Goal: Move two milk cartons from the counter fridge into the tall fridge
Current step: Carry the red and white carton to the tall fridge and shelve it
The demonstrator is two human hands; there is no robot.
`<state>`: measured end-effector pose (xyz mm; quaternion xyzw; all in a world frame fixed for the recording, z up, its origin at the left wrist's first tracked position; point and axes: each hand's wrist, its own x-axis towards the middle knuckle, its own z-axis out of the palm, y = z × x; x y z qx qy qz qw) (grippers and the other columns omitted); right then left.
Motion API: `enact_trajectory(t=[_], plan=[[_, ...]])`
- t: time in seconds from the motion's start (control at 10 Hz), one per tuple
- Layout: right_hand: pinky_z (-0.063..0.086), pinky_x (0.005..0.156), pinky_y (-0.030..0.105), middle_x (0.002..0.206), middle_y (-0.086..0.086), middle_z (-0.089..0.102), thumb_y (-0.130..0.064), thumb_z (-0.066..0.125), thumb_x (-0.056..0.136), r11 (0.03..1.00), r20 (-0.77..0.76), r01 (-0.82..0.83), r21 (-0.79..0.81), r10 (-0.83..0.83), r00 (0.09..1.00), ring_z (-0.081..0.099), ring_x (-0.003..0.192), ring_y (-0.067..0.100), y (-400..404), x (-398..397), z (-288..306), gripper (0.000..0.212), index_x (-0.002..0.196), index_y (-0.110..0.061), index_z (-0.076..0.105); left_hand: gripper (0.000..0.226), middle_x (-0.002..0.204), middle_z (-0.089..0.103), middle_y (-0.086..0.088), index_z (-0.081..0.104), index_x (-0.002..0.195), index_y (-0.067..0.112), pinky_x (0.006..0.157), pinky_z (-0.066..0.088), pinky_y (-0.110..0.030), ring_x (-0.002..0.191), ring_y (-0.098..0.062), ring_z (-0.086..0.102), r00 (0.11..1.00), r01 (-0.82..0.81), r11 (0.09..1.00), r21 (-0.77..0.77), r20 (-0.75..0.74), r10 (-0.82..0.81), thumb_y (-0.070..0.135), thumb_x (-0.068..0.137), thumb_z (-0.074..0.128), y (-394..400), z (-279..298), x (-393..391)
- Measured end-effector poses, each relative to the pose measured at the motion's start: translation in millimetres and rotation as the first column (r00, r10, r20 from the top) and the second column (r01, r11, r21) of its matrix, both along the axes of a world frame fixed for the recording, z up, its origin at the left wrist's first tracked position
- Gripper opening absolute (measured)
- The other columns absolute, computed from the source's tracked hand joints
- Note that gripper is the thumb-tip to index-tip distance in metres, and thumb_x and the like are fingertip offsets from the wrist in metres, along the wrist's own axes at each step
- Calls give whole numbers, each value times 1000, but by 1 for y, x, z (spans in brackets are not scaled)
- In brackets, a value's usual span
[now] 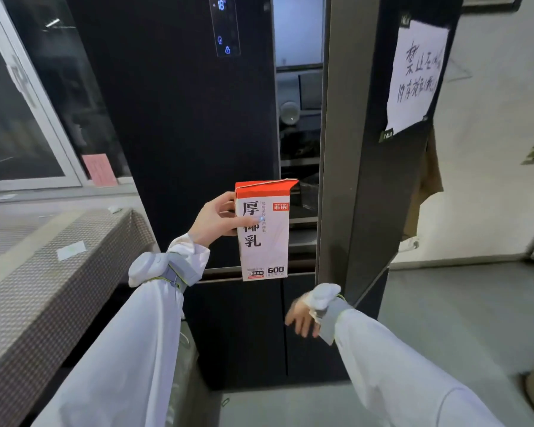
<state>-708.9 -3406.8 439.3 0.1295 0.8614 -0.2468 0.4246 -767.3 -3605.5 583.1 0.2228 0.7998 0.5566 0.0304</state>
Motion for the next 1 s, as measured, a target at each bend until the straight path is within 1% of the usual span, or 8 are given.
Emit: enact_trajectory(t=[0.1, 0.2, 0.3, 0.5, 0.6, 0.8, 0.9, 1.0], plan=[[53, 88, 34, 108, 5, 63, -29, 47, 93, 999, -209, -37, 24, 41, 977, 63, 89, 20, 3, -14, 28, 30, 113, -10, 57, 48, 110, 76, 2, 63, 119, 23, 85, 62, -43, 100, -16, 75, 1000, -9, 1000, 8, -12, 9, 25, 77, 86, 1, 19, 12], [46, 102, 41, 125, 10, 61, -39, 47, 62, 999, -492, -4, 44, 25, 870, 57, 119, 31, 16, -16, 73, 70, 124, -8, 60, 48, 110, 76, 2, 63, 119, 23, 84, 63, -42, 99, -15, 75, 1000, -10, 1000, 16, -23, 11, 25, 77, 86, 3, 40, 22], [48, 100, 43, 123, 16, 64, -37, 48, 58, 1000, -638, 28, -10, -28, 769, 59, 117, 34, 26, 4, 134, 71, 120, -6, 64, 49, 110, 76, 1, 63, 119, 23, 82, 63, -40, 99, -15, 75, 999, -6, 1000, 30, -49, 8, 25, 77, 86, 10, 60, 30], [50, 98, 41, 125, 15, 63, -36, 58, 63, 997, -711, 31, -64, -67, 700, 60, 117, 32, 60, -1, 202, 67, 123, -7, 62, 47, 109, 77, 0, 64, 118, 20, 79, 62, -36, 96, -16, 76, 997, 10, 995, 95, -77, -3, 20, 77, 86, 34, 93, 38], [49, 87, 34, 123, 16, 63, -25, 62, 84, 995, -754, 100, -22, -82, 651, 60, 116, 32, 81, 7, 223, 43, 122, -5, 62, 48, 110, 77, -2, 64, 119, 18, 81, 63, -39, 96, -18, 76, 996, 19, 988, 154, -86, -6, 18, 76, 87, 51, 106, 40], [46, 78, 30, 124, 19, 62, -16, 60, 88, 978, -790, 205, -40, -157, 593, 60, 114, 34, 104, 27, 221, 38, 122, 0, 60, 47, 109, 77, -4, 64, 118, 15, 81, 63, -40, 96, -19, 76, 992, 57, 982, 179, -117, -36, 15, 77, 86, 79, 125, 42], [50, 85, 35, 122, 18, 63, -16, 60, 86, 977, -779, 212, -13, -143, 611, 61, 113, 34, 129, 42, 226, 40, 122, -1, 60, 46, 109, 77, -3, 64, 119, 14, 78, 64, -36, 95, -17, 76, 989, 74, 980, 186, -141, -48, 15, 78, 85, 89, 128, 42], [55, 72, 32, 113, 18, 68, -16, 63, 83, 979, -695, 202, 2, -144, 704, 67, 94, 31, 147, 52, 244, 30, 109, -2, 65, 45, 108, 77, -1, 63, 120, 14, 76, 64, -34, 94, -15, 76, 985, 97, 978, 186, -157, -68, 17, 80, 83, 100, 132, 43]])
